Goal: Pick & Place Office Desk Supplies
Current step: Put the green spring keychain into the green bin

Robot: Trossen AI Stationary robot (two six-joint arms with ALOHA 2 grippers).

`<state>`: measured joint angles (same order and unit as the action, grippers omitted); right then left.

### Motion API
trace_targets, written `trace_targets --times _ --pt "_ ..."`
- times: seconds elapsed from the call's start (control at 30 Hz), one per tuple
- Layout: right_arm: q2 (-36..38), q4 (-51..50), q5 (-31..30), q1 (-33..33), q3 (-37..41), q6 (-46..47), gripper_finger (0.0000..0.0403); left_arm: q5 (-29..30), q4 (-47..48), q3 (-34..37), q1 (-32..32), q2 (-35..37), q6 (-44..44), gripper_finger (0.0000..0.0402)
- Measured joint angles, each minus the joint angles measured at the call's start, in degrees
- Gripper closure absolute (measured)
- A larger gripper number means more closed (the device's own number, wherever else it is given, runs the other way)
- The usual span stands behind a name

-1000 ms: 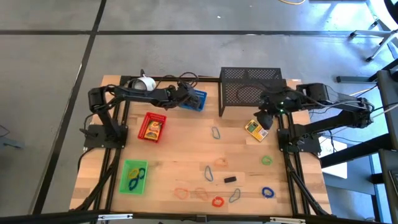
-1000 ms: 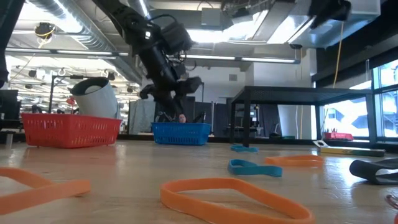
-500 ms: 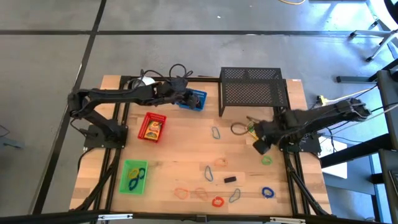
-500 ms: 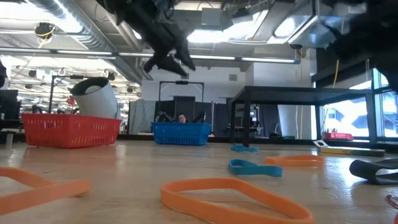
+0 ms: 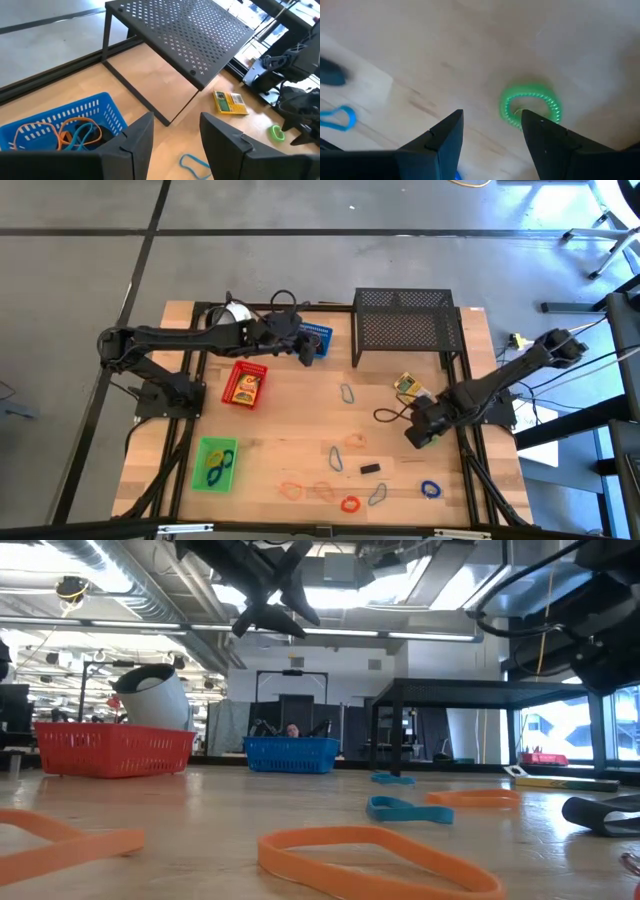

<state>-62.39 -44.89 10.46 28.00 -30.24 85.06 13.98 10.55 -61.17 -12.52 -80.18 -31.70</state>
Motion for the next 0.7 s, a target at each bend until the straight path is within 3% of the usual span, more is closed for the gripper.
trace_targets --times 0.43,0.7 --pt "-9.5 5.1 -5.5 4.7 0.0 -6.6 0.0199 0.0 0.0 0.0 0.2 0.0 0.0 0.0247" --pt "-14.2 5.3 -4.0 4.6 -0.4 -9.5 0.0199 0.0 -0.1 0.0 0.2 0.0 -0.1 0.0247"
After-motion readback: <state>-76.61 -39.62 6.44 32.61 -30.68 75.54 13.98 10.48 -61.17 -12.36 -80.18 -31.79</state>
